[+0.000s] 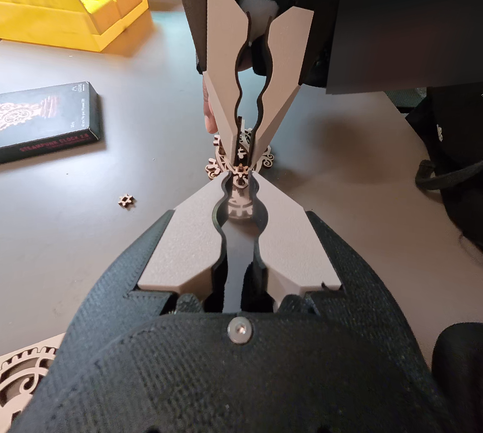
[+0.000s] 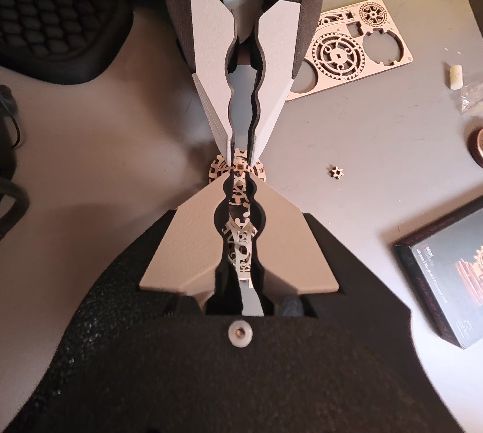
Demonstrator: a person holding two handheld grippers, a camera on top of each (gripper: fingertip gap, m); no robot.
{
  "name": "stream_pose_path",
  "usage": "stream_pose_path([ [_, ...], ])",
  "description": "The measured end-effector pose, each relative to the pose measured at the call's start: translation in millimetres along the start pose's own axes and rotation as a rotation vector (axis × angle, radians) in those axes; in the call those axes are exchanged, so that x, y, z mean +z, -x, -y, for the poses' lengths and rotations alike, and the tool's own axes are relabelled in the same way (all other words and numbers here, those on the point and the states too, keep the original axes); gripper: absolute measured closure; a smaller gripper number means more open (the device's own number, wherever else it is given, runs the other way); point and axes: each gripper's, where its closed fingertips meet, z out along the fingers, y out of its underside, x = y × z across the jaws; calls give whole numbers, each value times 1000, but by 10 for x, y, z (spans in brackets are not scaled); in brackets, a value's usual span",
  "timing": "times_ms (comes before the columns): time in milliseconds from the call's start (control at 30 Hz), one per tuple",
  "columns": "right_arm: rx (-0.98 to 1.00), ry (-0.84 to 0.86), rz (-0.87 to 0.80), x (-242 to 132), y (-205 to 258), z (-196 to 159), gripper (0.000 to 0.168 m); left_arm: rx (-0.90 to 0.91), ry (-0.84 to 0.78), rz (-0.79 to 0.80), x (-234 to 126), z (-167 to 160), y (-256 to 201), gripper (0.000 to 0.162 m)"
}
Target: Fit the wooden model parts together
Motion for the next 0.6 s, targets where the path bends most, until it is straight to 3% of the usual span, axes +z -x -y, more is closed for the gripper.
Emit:
stream_pose_path([
  [600,-13,39,14,59,31,-70,168,25,25,1,41,-24,-28,153],
])
